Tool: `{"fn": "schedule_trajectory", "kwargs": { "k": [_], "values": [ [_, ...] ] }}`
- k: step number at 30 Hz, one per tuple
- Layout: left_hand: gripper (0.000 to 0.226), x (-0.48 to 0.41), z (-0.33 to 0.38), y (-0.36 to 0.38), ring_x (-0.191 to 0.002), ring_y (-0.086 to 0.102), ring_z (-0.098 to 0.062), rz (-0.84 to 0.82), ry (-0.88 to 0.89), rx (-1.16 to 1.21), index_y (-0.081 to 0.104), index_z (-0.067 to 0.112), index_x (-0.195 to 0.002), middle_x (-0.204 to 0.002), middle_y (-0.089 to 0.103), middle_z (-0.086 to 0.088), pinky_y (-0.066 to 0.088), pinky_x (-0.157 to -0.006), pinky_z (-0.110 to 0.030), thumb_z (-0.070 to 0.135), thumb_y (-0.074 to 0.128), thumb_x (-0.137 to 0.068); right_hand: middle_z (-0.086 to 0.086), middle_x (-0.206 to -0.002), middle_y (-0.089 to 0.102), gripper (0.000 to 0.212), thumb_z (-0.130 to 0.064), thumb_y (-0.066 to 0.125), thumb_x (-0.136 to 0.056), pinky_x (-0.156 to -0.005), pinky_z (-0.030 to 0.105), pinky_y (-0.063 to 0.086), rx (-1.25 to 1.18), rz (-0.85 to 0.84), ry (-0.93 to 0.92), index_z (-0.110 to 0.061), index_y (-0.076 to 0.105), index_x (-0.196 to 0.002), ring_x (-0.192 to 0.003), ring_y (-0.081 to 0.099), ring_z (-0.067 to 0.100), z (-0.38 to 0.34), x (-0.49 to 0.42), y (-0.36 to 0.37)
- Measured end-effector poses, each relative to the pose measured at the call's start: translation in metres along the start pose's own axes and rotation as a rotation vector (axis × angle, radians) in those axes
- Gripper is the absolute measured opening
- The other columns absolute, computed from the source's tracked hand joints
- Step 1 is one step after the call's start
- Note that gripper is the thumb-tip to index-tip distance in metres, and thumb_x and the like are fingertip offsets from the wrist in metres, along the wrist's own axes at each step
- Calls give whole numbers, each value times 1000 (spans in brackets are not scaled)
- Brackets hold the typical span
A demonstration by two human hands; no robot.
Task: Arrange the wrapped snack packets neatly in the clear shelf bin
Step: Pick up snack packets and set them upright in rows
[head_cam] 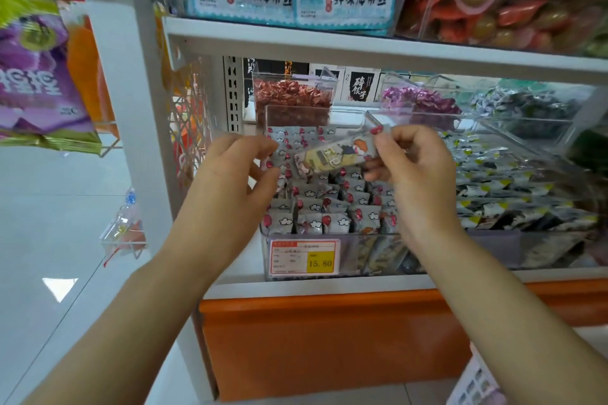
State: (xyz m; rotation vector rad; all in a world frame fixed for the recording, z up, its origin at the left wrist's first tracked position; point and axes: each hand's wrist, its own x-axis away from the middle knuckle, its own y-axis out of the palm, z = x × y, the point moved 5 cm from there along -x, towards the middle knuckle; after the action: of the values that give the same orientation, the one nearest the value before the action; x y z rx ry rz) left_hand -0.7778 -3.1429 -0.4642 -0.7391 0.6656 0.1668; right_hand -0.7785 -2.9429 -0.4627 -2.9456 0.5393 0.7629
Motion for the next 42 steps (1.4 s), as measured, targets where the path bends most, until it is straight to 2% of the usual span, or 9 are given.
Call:
{"fn": "schedule_trajectory", "kwargs": {
  "k": [4,8,11,16,19,24,32,38,42],
  "values": [
    [35,7,7,19,-72,61,4,-139,-104,179,52,20,-126,-92,59,14,48,-56,-10,27,48,-93,7,-77,61,12,-7,52,-92,-53,19,51,-288,-10,225,-6,58,-82,-57,60,11,13,13,-17],
    [18,11,6,33,-69,68,-8,-218,-307,544,63,12,-101,-81,67,-2,53,-52,-18,19,49,-94,4,-65,66,21,-5,55,-89,-51,21,52,-467,-13,389,-9,64,-71,-56,63,13,23,21,-27],
    [19,12,1,37,-69,69,-16,-206,-450,709,65,7,-93,-80,68,-7,55,-55,-23,19,50,-94,7,-71,70,12,1,57,-82,-54,20,54,-507,-72,485,-6,66,-79,-63,68,15,28,25,-34],
    [22,13,0,36,-55,64,-9,-117,-483,661,61,7,-80,-66,66,-2,50,-45,-20,17,49,-95,4,-68,70,21,-5,65,-63,-52,21,53,-434,-142,523,-11,69,-82,-63,68,15,28,28,-42],
    [24,14,1,39,-46,58,-6,-104,-487,665,59,6,-78,-55,63,5,48,-42,-19,17,47,-96,4,-63,68,16,2,62,-73,-50,20,52,-489,-115,574,-9,66,-85,-58,67,13,31,29,-40],
    [24,16,4,45,-43,51,-10,-234,-512,766,61,4,-72,-50,56,0,47,-46,-16,15,52,-92,7,-59,68,12,6,54,-86,-49,20,53,-649,15,689,-5,61,-86,-55,67,15,38,28,-41],
    [7,15,6,45,-50,60,-11,-352,-537,987,56,3,-78,-60,63,-9,51,-49,-16,-2,54,-82,9,-63,67,13,7,51,-87,-49,20,53,-722,14,647,-3,58,-94,-56,68,15,37,26,-40],
    [2,14,1,43,-67,70,-19,-334,-511,1014,58,6,-77,-71,68,-12,55,-57,-20,4,57,-77,8,-77,66,15,7,53,-88,-54,20,54,-341,-61,360,-5,62,-92,-67,70,20,28,25,-46],
    [20,14,1,41,-79,72,-23,-337,-511,1041,59,4,-85,-80,72,-12,55,-59,-20,16,61,-69,10,-83,66,16,8,52,-89,-58,22,56,-229,-93,267,-3,62,-95,-72,72,24,24,26,-45]
  ]
}}
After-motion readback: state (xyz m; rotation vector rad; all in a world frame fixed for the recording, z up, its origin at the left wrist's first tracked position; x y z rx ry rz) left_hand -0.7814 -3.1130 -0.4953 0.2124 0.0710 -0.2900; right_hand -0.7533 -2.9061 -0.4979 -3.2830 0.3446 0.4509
